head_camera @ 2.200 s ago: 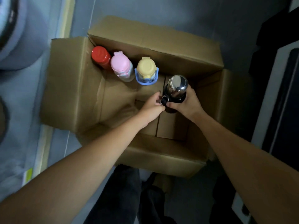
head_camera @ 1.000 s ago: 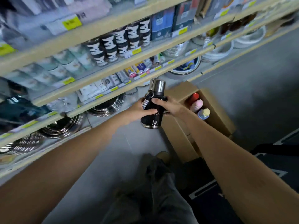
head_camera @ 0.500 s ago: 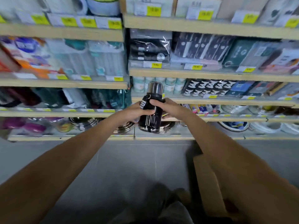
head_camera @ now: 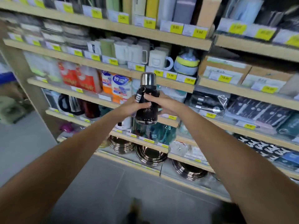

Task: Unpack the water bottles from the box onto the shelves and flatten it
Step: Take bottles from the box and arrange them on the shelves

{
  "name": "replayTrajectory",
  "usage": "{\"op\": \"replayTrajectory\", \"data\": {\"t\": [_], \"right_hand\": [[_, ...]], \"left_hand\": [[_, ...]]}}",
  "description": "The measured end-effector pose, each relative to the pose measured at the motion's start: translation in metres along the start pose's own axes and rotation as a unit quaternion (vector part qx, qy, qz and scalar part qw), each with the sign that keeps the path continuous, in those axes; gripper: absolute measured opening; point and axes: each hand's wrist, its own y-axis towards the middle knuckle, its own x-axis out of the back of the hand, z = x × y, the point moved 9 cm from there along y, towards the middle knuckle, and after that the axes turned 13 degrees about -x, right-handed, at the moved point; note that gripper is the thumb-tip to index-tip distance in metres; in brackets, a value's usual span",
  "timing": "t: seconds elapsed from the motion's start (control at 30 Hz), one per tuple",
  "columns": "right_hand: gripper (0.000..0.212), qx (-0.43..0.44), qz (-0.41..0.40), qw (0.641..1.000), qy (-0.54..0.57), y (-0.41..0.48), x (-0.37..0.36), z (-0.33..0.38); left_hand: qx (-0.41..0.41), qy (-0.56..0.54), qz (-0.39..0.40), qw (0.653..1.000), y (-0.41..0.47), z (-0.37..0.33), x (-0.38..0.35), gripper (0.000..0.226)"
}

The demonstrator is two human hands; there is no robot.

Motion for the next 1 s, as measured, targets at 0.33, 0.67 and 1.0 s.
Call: {"op": "replayTrajectory", "data": {"t": [0.33,0.67,1.0], "right_hand": [[0.033,0.134,-0.023,0.99,-0.032,0.133,-0.081,0.163],[0.024,0.2,0.01,0.979,-0.047,0.265,-0.157,0.337],[0.051,0.234,0.062,0.969,-0.048,0.349,-0.241,0.459]], "left_hand": [[-0.048,-0.031,-0.132,0.99,0.046,0.008,0.195,0.037],[-0.093,-0.081,-0.196,0.973,0.108,0.02,0.404,0.046],[-0.098,-0.138,-0.26,0.951,0.123,0.02,0.566,0.054]]}}
